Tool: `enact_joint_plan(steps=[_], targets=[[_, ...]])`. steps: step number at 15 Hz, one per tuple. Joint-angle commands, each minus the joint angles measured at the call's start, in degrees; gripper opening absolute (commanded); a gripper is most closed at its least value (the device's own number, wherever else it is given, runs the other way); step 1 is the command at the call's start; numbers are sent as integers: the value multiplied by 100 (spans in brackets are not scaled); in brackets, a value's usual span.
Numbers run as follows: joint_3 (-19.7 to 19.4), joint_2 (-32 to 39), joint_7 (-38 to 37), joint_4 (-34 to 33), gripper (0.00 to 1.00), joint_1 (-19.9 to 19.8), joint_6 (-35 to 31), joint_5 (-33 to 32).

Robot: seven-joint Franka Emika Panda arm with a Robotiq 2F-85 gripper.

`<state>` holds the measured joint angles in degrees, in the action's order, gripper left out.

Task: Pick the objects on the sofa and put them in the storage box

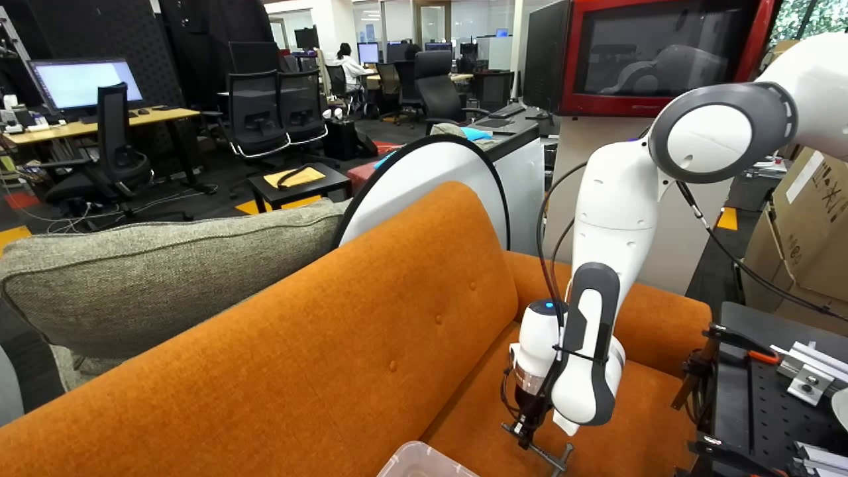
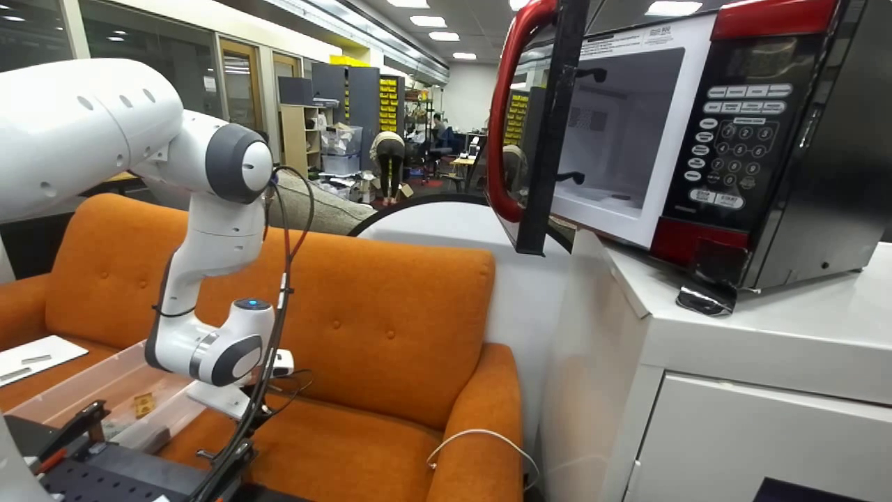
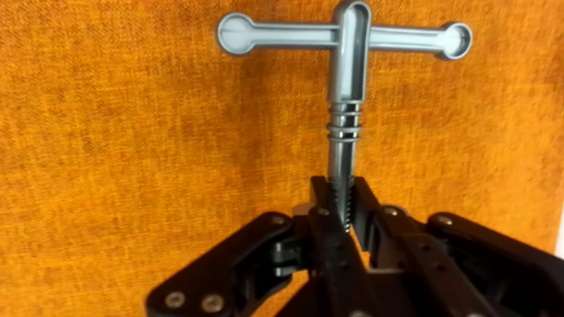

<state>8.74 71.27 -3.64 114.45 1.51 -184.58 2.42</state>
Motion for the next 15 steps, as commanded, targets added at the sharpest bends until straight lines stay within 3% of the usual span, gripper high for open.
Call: enact_joint_plan(steps=[1,4,5,6,8,15], targets=[[-254,-29,254,-21,4,704,43,-253],[-470,45,389,-161,8,1335,138,-443],[-519,97,406,-228,16,1468,174,-471],[-622,146,368,-304,41,1644,177,-439],[-781,262,310,-466,44,1874,180,-382],[-1011,271,151,-631,93,2018,89,-247]])
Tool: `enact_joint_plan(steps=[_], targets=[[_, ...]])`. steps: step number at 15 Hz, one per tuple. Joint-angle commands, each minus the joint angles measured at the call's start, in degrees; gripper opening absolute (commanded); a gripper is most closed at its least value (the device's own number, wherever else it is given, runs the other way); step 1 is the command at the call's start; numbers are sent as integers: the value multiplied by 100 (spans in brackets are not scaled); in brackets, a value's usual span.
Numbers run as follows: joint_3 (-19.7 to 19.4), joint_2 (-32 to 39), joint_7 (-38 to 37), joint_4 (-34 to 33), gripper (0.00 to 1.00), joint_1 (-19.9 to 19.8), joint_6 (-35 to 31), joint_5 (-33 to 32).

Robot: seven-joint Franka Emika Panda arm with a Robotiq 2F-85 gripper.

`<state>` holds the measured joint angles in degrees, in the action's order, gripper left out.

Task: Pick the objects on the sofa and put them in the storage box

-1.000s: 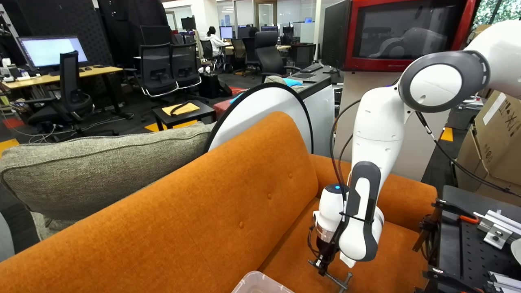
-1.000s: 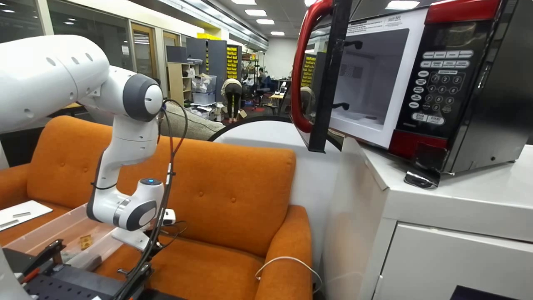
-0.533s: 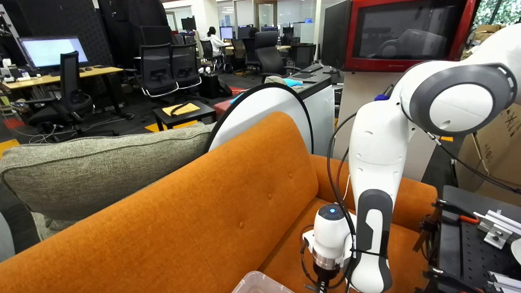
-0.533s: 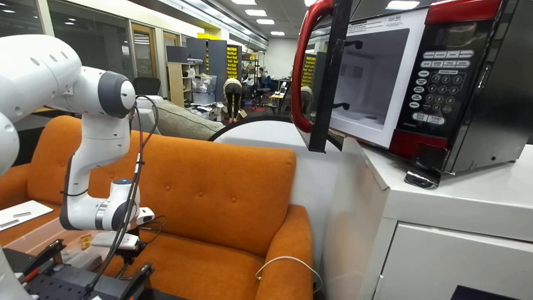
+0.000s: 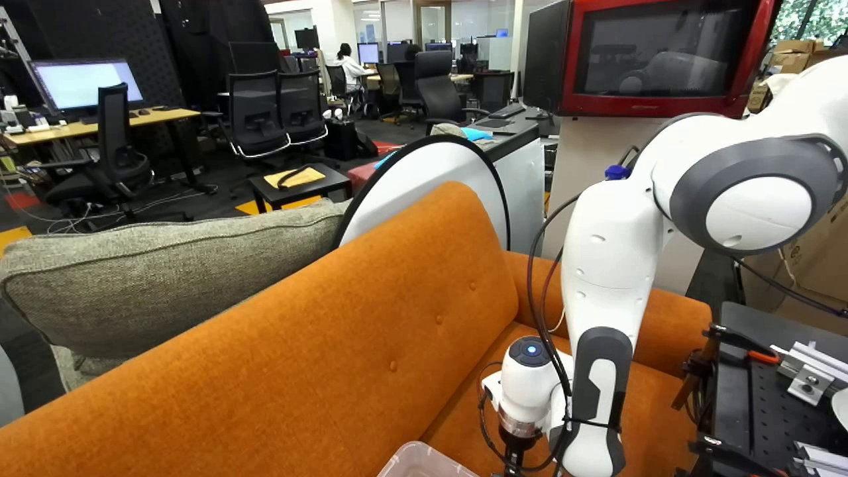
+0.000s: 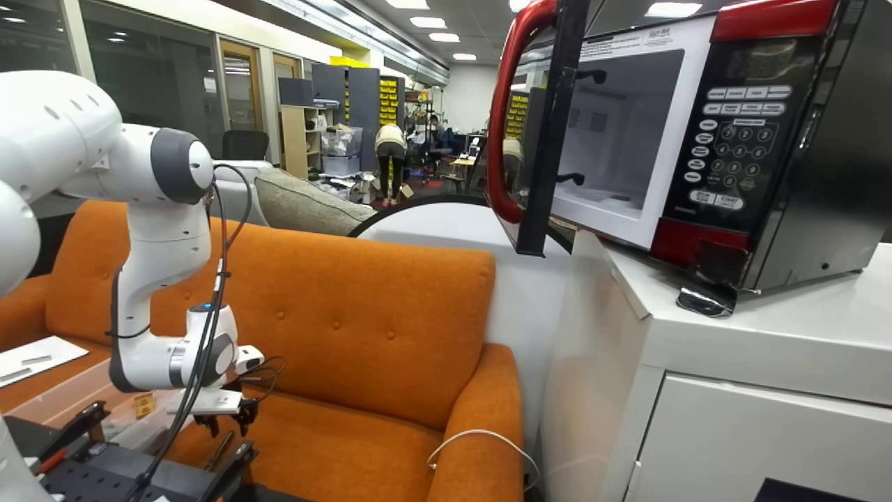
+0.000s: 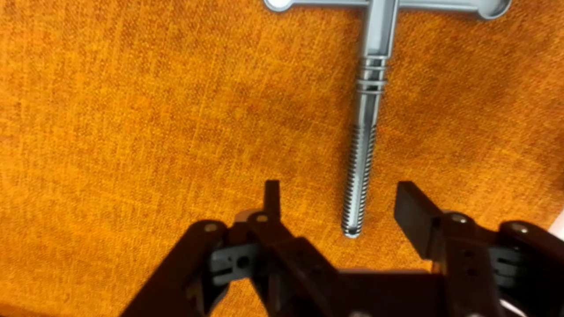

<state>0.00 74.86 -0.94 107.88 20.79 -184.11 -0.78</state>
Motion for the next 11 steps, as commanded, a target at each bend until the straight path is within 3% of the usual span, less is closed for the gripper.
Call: enact_joint_plan(steps=[1,5,6,11], targets=[[-194,-135,-196,80,98,92,6,139],[-1,-418,-350,379,100,-497,29,306],[-201,-132,-314,50,100,-196,6,256],[-51,-259,-329,195,100,-440,8,267]])
